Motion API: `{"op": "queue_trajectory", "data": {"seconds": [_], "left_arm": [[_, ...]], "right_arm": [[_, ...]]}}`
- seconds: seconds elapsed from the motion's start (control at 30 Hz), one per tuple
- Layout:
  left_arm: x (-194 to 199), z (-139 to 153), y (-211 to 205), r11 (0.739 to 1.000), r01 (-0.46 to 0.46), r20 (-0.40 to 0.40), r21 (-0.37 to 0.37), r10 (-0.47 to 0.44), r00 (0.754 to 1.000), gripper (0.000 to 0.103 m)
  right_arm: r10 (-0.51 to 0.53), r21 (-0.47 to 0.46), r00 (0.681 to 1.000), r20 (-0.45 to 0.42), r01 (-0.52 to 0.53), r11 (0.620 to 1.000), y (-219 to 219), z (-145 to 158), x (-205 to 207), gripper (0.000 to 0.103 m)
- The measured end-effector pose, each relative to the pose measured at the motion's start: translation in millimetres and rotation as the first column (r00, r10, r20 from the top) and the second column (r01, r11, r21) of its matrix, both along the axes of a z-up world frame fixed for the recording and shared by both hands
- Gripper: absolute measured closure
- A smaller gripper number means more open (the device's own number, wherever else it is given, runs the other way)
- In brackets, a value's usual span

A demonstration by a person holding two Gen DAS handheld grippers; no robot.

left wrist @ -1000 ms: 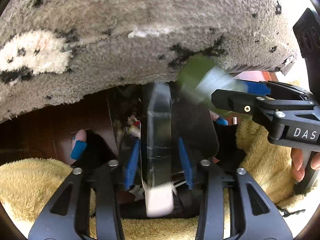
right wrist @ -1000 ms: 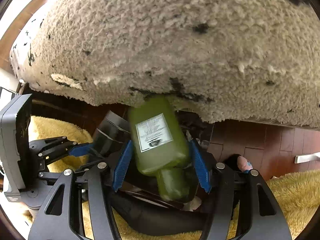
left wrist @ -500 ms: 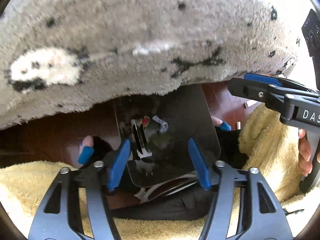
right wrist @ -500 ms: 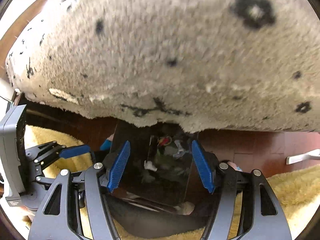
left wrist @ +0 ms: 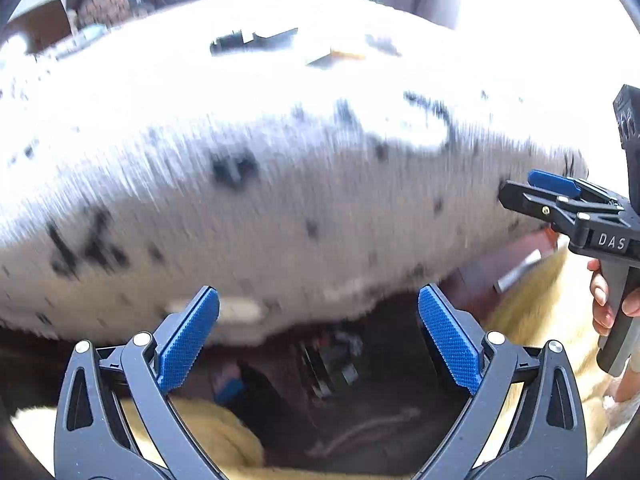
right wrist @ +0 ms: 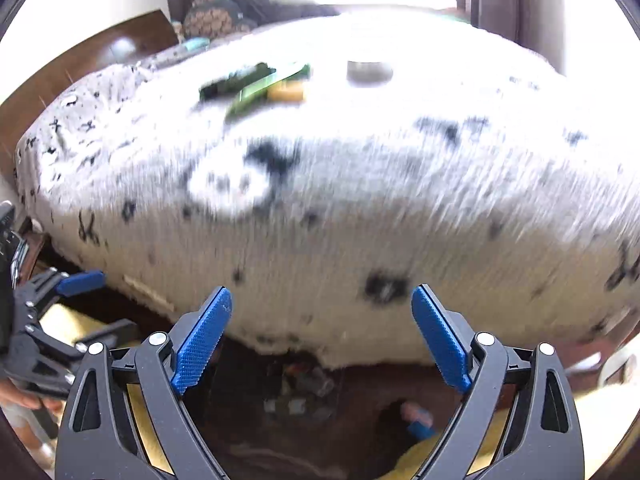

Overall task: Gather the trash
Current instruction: 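Open both tools over the bin and raise them back toward the bed, then grasp the dark green bottle with left tool while right tool grasps the yellow cylinder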

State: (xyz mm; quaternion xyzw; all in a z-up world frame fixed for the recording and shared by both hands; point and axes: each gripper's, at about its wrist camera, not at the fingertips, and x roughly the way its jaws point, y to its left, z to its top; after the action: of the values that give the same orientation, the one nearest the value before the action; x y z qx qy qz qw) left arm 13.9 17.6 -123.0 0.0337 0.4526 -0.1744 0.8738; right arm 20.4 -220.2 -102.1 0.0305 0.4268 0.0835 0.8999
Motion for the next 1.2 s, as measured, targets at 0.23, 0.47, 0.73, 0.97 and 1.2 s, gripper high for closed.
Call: {"op": "queue_trajectory", "data": {"seconds": [0.23, 0.47, 0.73, 0.97, 1.2], "left_arm": [[36.3, 58.2, 9.0, 0.999, -0.046, 0.144, 0.027, 0.042, 0.989, 0.008], [94.4, 71.7, 7.1, 0.996, -0.059, 0.130, 0.065, 0.050, 0.990, 0.008], [144.1, 43.8, 1.7, 0.994, -0.078, 0.057, 0.080, 0.074, 0.996, 0.008], [159.1, 36.2, -1.3, 0.992, -0.052, 0.049, 0.112, 0.047, 0.998, 0.008], [166.3, 32.6, 11.9, 0.993, -0.072, 0.026, 0.092, 0.069, 0.997, 0.008]], "right_arm": [[0.010, -0.054, 0.993, 0.117, -0.004, 0.999, -5.0, 50.5, 27.0, 0.006], [0.002, -0.043, 0.992, 0.128, 0.003, 0.999, 2.9, 61.3, 77.3, 0.005], [0.075, -0.068, 0.994, 0.079, -0.069, 0.995, 33.6, 33.7, 148.7, 0.009], [0.124, -0.085, 0.992, 0.011, -0.123, 0.989, 52.5, 6.5, 198.5, 0.030], [0.185, -0.110, 0.983, -0.014, -0.185, 0.977, 75.3, -2.4, 225.3, 0.037]]}}
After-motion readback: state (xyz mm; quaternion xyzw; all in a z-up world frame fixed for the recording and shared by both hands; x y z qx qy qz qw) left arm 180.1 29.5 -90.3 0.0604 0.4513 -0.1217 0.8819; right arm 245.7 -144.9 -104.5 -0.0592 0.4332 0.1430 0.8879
